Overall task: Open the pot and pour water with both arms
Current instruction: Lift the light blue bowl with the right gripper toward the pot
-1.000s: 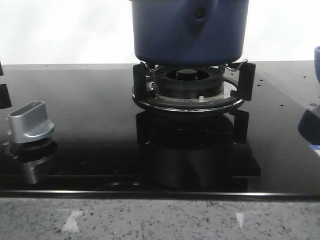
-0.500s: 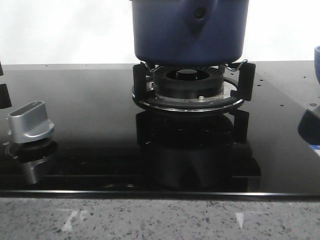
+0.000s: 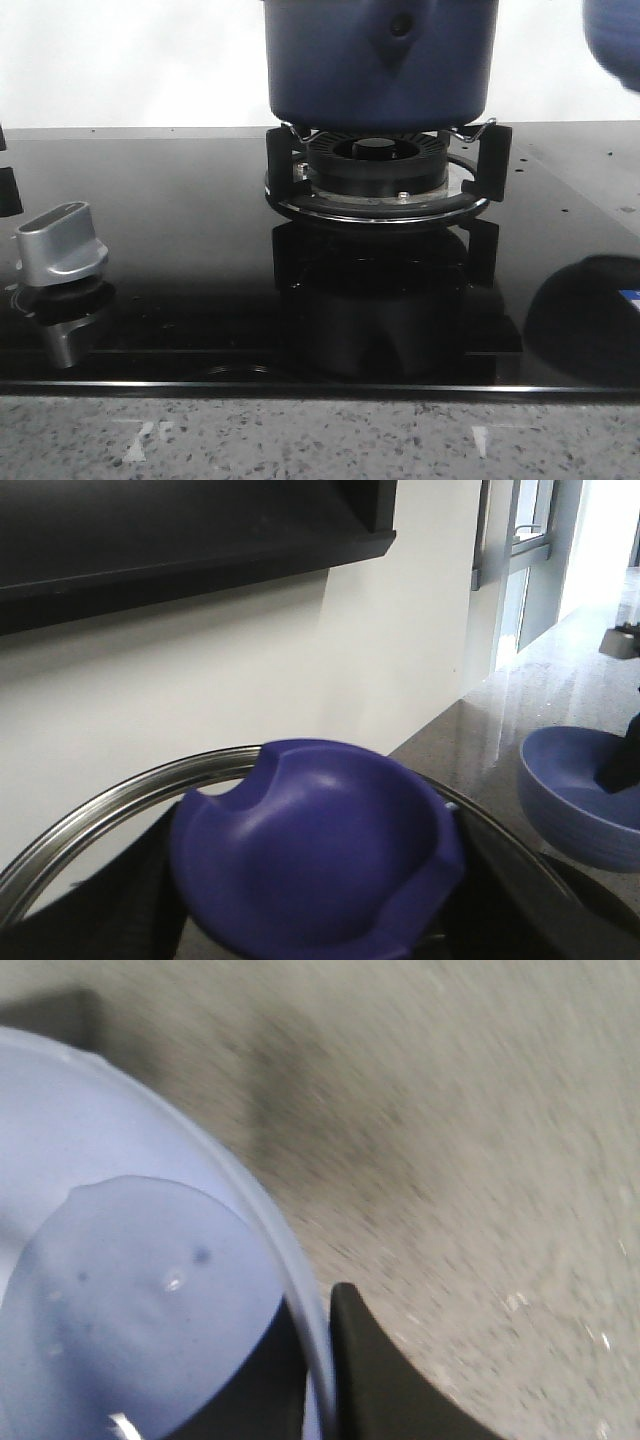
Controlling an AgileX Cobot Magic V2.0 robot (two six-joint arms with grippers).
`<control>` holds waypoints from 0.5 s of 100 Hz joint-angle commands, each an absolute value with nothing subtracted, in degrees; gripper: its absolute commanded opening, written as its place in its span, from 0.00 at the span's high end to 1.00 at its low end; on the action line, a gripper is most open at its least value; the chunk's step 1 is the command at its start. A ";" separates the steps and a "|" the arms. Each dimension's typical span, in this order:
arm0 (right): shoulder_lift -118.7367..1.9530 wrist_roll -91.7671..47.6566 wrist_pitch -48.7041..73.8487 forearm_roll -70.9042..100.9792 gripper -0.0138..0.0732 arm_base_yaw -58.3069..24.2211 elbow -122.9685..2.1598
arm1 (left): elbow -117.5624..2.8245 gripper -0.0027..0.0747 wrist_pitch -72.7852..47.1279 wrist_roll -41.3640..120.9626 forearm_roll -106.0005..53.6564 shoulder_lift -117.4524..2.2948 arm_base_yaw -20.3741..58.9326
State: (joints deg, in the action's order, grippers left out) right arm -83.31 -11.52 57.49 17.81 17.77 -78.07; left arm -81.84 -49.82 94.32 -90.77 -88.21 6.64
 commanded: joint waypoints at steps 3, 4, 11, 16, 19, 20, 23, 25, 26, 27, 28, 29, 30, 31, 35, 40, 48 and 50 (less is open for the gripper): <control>-80.91 -11.69 57.41 19.87 0.90 16.26 -85.13 | -83.94 0.60 -50.28 93.76 -95.54 -85.30 6.52; -80.91 -11.69 57.54 19.87 0.90 16.22 -85.48 | -83.94 0.60 -50.28 93.76 -95.54 -85.30 6.52; -81.13 -11.69 58.85 20.44 0.90 15.30 -88.98 | -83.94 0.58 -50.28 93.76 -95.54 -85.30 6.52; -81.24 -11.69 59.50 21.22 0.90 14.55 -91.16 | -83.94 0.58 -50.28 93.76 -95.54 -85.30 6.52; -81.50 -11.69 59.96 21.66 0.90 14.04 -92.77 | -83.94 0.58 -50.28 93.76 -95.54 -85.30 6.52; -81.51 -11.69 60.07 21.67 0.90 13.78 -93.11 | -83.94 0.58 -50.28 93.76 -95.54 -85.30 6.52; -82.15 -11.69 60.84 22.13 0.90 12.99 -94.84 | -83.94 0.58 -50.15 93.76 -95.54 -85.30 6.52; -82.33 -11.69 61.21 22.30 0.90 12.65 -95.56 | -83.94 0.58 -50.15 93.76 -95.54 -85.30 6.52; -82.36 -11.69 61.52 22.30 0.90 12.47 -96.25 | -83.94 0.58 -50.15 93.76 -95.54 -85.30 6.42; -82.74 -11.69 61.68 22.41 0.90 12.10 -96.58 | -83.94 0.58 -50.04 93.76 -95.54 -85.30 6.44; -82.91 -11.69 61.84 22.41 0.90 11.89 -97.24 | -83.94 0.58 -50.04 93.76 -95.54 -85.30 6.44; -83.17 -11.69 62.14 22.41 0.90 11.50 -97.60 | -83.94 0.58 -50.04 93.76 -95.54 -85.30 6.44; -83.28 -11.69 62.28 22.41 0.90 11.29 -97.95 | -83.94 0.58 -50.04 93.76 -95.54 -85.30 6.40; -83.53 -11.69 62.55 22.41 0.90 10.86 -98.62 | -83.94 0.58 -50.04 93.76 -95.54 -85.30 6.40; -84.29 -11.69 62.88 22.52 0.90 9.67 -100.33 | -83.94 0.58 -49.91 93.76 -95.54 -85.30 6.09; -85.18 -11.69 62.63 22.52 0.90 7.97 -101.87 | -83.94 0.58 -49.91 93.76 -95.54 -85.30 5.76; -86.53 -11.69 61.49 22.65 0.90 4.81 -103.82 | -83.94 0.58 -49.91 93.76 -95.54 -85.30 4.54; -86.94 -11.69 61.05 22.65 0.90 4.01 -104.31 | -83.94 0.58 -49.91 93.76 -95.54 -85.30 4.33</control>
